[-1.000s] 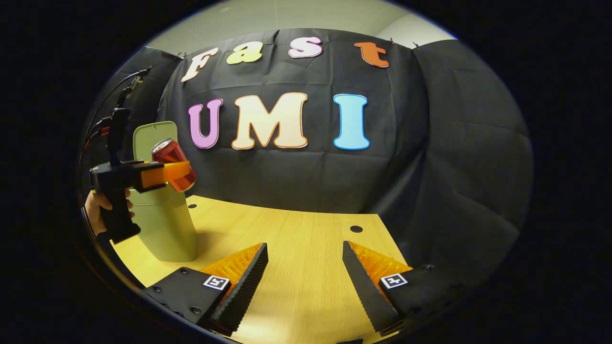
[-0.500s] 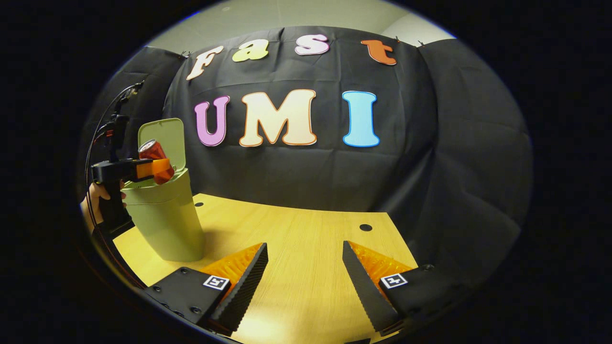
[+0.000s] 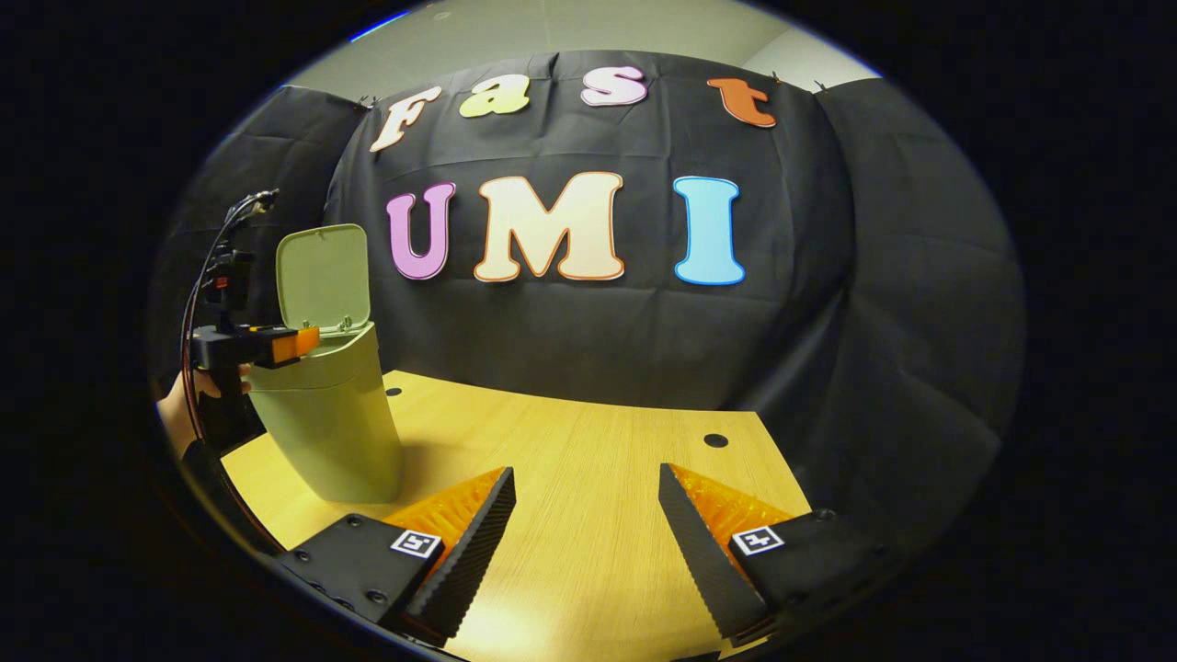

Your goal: Press the lid of the desktop garbage bin to open it, pick up the crumpled paper on the desktop and throw it into the bin, then pick up the pop can on the desktop and drop it into the bin, and finally close the garbage bin lid.

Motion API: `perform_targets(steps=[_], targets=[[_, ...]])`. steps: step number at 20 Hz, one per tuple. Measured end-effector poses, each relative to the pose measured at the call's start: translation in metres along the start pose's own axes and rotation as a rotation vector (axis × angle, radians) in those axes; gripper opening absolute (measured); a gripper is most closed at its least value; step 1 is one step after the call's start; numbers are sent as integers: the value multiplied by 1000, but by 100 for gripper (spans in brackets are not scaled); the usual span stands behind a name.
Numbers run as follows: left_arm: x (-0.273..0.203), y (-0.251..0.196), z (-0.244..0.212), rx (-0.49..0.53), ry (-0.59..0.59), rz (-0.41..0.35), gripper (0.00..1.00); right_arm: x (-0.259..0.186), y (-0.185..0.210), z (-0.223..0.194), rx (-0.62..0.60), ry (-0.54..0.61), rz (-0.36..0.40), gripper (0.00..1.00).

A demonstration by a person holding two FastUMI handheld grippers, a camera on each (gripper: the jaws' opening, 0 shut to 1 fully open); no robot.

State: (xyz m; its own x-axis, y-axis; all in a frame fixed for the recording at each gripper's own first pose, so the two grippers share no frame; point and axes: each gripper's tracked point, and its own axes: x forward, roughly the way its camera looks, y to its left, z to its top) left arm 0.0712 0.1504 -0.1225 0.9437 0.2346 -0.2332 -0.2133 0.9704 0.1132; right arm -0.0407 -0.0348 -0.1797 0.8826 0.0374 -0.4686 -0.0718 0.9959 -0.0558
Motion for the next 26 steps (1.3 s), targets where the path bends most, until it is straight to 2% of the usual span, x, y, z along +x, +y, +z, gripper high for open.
perform_targets(steps=[3,7,12,14,19,22,23,26], targets=[[-1,2,42,1,-77,-9,92,-3,-3,1,9,-8,-12,98],[5,12,102,-11,-168,16,94,-12,-7,3,32,-19,-34,98],[27,28,151,32,-250,64,92,-25,2,-6,49,-23,-42,99],[39,36,166,23,-263,81,94,-26,4,-11,54,-10,-45,99],[71,56,186,-23,-260,118,91,-24,2,-18,72,6,-71,99],[90,60,176,-66,-199,109,92,-23,1,-18,78,12,-81,99],[90,61,171,-72,-179,110,94,-22,2,-18,77,13,-81,99],[84,61,171,-71,-178,104,91,-19,5,-15,67,9,-69,99]])
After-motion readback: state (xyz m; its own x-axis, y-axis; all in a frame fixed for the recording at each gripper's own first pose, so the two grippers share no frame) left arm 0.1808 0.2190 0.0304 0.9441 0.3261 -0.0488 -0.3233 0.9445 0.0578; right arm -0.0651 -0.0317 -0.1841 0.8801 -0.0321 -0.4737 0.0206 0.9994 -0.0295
